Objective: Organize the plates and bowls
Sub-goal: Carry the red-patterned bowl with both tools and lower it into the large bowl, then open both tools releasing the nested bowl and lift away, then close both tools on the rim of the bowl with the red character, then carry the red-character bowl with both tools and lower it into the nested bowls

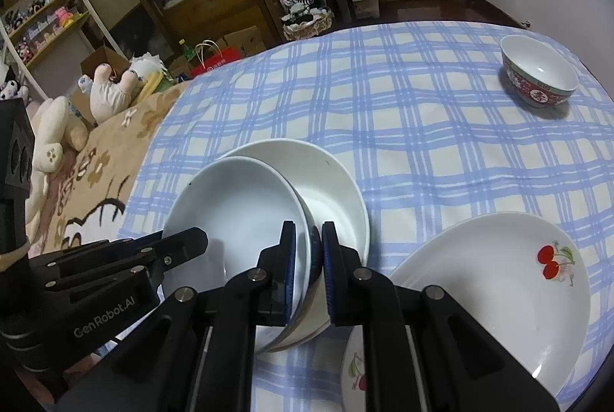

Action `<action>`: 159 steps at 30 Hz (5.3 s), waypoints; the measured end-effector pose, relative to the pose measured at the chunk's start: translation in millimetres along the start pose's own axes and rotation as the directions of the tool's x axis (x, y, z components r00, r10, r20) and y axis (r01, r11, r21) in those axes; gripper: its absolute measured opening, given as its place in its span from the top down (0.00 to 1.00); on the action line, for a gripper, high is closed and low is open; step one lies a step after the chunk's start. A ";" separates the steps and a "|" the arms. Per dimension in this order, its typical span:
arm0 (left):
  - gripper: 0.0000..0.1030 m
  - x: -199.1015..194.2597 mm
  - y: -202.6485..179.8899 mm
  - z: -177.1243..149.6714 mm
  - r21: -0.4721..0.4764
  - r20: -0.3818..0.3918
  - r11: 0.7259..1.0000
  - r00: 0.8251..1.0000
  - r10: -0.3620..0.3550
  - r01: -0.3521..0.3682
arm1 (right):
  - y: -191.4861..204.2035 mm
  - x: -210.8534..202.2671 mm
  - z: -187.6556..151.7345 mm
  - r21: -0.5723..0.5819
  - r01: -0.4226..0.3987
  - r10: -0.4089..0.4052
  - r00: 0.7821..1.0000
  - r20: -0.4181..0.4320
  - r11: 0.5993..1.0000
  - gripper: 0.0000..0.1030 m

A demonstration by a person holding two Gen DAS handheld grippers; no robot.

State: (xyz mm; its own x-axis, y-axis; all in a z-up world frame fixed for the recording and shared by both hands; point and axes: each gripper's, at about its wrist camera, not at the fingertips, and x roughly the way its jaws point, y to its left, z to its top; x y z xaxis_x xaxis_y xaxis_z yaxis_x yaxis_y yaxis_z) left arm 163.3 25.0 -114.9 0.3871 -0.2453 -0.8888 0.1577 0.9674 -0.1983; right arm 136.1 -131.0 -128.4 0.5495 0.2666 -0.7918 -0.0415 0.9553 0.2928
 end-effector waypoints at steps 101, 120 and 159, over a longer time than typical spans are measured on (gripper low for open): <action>0.22 140.4 -245.4 170.1 0.332 0.051 0.941 0.994 -0.092 0.070 | -285.6 -12.3 111.7 0.213 0.145 -0.185 0.966 0.182 0.966 0.31; 0.91 164.7 -272.8 169.7 0.310 -0.032 0.941 0.991 -0.133 0.136 | -302.0 12.3 117.0 0.321 0.081 -0.114 0.990 0.085 0.944 0.84; 0.92 -61.6 -117.1 57.1 0.085 0.112 0.984 0.979 -0.168 0.159 | -93.3 -109.9 51.4 0.125 0.003 -0.024 0.985 0.170 0.992 0.86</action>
State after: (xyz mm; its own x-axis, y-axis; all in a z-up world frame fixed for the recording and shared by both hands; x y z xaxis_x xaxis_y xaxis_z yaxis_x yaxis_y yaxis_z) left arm 172.8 -76.7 -13.3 0.4546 -0.4096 -0.7909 0.2934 0.9073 -0.3013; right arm 122.4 -256.0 -41.1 0.6839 0.2179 -0.6963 0.0649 0.9324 0.3555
